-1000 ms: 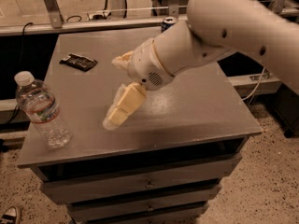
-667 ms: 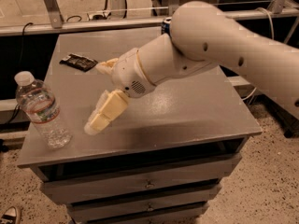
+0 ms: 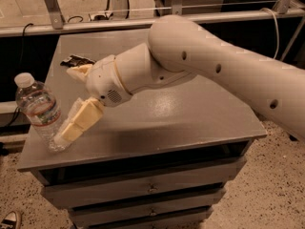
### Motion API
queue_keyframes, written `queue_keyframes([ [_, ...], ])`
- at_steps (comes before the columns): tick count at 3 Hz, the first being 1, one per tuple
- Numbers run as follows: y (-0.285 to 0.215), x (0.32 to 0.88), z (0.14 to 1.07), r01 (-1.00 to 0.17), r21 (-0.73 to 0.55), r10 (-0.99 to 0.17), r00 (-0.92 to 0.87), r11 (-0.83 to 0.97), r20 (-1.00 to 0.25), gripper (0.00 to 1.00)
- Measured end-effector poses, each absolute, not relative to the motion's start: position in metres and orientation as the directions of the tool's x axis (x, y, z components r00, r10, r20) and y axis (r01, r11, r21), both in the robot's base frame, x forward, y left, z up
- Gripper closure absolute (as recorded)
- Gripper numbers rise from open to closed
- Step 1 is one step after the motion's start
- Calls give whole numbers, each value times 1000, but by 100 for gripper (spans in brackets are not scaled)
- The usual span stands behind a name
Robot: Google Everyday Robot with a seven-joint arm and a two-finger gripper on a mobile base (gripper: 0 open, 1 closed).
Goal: Knock water bottle over
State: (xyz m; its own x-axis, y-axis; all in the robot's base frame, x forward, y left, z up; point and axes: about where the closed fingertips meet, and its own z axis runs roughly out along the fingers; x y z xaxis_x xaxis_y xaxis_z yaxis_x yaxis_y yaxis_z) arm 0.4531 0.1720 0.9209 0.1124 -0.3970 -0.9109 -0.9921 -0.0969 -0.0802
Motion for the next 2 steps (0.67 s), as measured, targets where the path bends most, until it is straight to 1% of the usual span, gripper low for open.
queue_keyframes([
  [1, 193, 440, 922, -986, -85, -348, 129, -140, -929, 0],
  [2, 213, 431, 918, -979, -97, -329, 152, -178, -932, 15],
])
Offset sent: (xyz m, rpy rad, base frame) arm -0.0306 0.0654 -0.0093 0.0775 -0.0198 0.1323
